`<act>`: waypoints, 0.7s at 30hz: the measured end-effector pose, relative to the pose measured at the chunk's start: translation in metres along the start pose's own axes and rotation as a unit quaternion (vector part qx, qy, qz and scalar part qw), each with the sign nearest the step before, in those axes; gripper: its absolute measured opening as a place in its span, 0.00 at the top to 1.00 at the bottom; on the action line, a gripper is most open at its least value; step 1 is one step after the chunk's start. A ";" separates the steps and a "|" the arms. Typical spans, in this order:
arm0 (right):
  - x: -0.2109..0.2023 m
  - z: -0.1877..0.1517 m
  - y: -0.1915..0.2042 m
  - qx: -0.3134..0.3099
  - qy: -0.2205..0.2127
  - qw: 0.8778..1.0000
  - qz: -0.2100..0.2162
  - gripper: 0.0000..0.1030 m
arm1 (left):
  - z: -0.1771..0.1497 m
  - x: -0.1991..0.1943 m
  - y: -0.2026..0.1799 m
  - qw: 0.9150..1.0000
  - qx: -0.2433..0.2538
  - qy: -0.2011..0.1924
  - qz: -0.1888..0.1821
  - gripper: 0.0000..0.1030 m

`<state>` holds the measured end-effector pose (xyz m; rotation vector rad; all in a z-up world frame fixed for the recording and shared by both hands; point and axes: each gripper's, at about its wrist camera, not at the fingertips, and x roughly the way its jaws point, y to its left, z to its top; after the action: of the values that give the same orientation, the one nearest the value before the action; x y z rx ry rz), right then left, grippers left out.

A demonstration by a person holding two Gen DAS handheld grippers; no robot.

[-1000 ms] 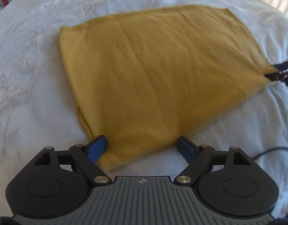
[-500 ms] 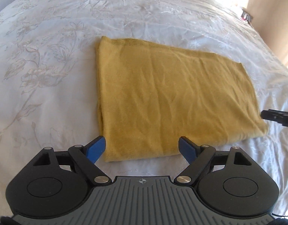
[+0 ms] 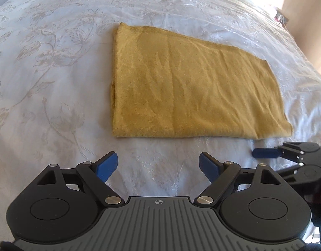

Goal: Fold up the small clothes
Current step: 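Press the folded sweater flat with both open tools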

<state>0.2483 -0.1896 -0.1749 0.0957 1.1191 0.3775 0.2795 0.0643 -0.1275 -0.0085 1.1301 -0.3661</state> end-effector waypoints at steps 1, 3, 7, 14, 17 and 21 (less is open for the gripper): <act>-0.005 -0.002 -0.001 0.005 -0.006 1.000 0.002 0.28 | 0.004 0.002 -0.001 1.000 0.002 -0.002 0.002 0.17; -0.016 -0.005 -0.002 0.020 -0.022 1.000 0.004 0.28 | 0.012 0.008 -0.005 1.000 0.007 -0.007 0.004 0.17; -0.036 -0.009 -0.014 0.057 -0.053 0.997 -0.004 0.27 | 0.029 0.025 -0.017 1.000 0.015 -0.007 -0.005 0.16; -0.059 -0.020 -0.047 0.139 -0.080 0.987 -0.022 0.24 | 0.044 0.052 -0.037 1.000 0.010 0.007 -0.017 0.13; -0.068 -0.024 -0.063 0.169 -0.092 0.981 -0.026 0.20 | 0.038 0.066 -0.040 0.999 0.002 0.029 -0.018 0.11; -0.079 -0.023 -0.088 0.197 -0.108 0.974 -0.036 0.10 | 0.027 0.080 -0.039 0.999 0.015 0.044 -0.005 0.03</act>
<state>0.2201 -0.3016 -0.1404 0.4365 0.9656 0.0727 0.3221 -0.0006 -0.1794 0.0275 1.2116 -0.3955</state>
